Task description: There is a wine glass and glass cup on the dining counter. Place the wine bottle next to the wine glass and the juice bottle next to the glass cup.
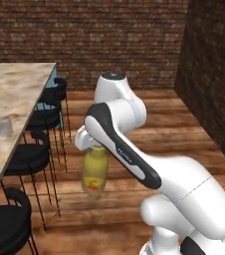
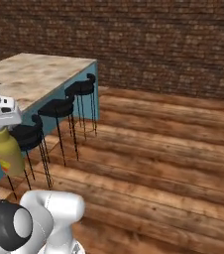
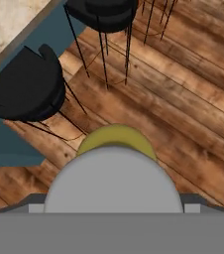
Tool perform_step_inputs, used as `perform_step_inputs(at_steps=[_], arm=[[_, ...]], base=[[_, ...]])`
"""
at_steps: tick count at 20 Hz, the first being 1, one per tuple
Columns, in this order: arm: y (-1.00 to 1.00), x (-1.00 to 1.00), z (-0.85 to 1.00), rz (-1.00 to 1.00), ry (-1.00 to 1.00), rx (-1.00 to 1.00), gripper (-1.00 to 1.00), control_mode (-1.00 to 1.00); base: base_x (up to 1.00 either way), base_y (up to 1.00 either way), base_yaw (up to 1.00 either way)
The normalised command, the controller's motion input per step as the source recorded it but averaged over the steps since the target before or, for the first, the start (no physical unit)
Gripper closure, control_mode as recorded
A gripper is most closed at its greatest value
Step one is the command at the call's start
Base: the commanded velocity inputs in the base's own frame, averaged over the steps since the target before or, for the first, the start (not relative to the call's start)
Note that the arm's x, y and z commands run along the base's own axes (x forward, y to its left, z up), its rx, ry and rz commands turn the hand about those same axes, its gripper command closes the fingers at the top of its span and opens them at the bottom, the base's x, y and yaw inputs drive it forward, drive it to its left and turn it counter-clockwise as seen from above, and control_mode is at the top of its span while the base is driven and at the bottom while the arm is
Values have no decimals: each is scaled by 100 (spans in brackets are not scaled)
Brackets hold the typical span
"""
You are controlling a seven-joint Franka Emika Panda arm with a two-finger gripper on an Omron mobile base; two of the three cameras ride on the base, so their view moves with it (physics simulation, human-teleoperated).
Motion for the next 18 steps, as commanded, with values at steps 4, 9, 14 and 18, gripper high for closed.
perform_step_inputs(at_steps=[4,9,14,18], arm=[[0,0,0,0,0,0,100,100],[0,0,0,0,0,0,100,100],[0,0,0,0,0,0,100,100],[0,0,0,0,0,0,100,100]], base=[[75,-9,33],[73,-11,34],[56,-5,57],[55,-4,60]])
